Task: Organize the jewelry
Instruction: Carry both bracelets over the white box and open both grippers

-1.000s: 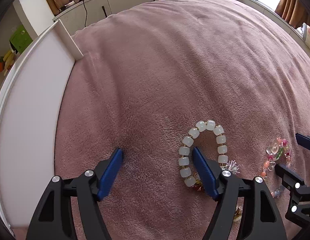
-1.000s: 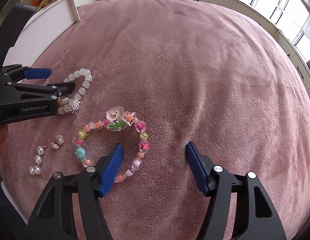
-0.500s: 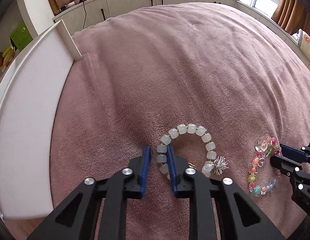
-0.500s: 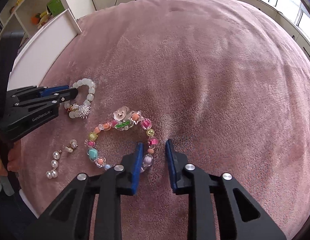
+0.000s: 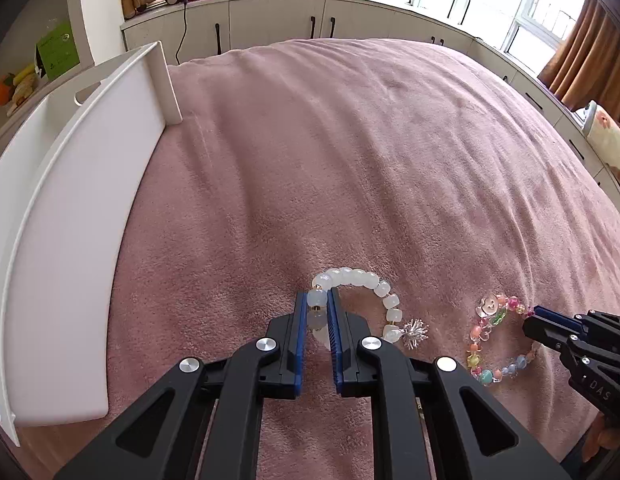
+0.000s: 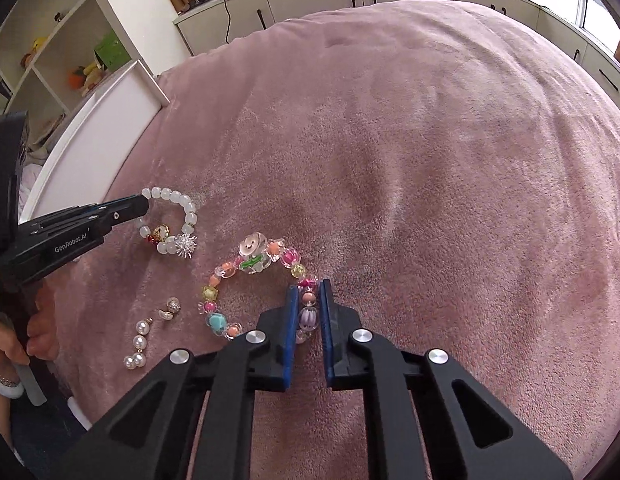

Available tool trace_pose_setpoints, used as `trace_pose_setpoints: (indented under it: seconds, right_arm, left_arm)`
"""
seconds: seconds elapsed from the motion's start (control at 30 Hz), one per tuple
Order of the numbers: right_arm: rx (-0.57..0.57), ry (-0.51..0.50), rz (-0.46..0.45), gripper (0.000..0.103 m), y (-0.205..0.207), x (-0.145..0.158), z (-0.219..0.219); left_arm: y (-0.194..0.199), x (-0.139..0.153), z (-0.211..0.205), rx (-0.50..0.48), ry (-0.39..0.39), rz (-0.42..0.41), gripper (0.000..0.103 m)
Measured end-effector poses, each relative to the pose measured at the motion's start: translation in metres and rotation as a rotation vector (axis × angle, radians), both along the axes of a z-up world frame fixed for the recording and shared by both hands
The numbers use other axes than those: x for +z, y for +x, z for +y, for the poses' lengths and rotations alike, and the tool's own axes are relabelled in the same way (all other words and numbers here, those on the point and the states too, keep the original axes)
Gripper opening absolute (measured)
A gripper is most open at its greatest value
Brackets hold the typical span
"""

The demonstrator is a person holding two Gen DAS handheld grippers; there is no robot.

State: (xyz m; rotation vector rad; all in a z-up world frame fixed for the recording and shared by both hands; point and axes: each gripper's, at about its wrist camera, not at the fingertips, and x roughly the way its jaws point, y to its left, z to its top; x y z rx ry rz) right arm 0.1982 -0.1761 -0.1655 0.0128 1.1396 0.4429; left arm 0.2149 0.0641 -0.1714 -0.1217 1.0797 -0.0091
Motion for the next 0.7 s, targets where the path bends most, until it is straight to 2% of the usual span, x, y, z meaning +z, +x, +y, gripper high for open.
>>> trace_pose_setpoints:
  seconds: [0.2,0.37,0.53,0.7]
  right_arm:
    - [0.027,0.034,-0.056,0.011,-0.008,0.032,0.004]
    - [0.056,0.069,-0.12,0.011,-0.011,0.065,0.012]
    - [0.085,0.079,-0.167,0.011,-0.016,0.088,0.018]
    - [0.107,0.138,-0.203,0.011,-0.012,0.115,0.03]
  left_arm:
    - [-0.009,0.026,0.007,0.009,-0.033,-0.041,0.015]
    - [-0.022,0.065,0.005,-0.033,-0.063,-0.126,0.015]
    - [-0.032,0.099,0.006,-0.047,-0.032,-0.171,0.015]
    - [-0.04,0.135,0.02,-0.015,-0.009,-0.212,0.015]
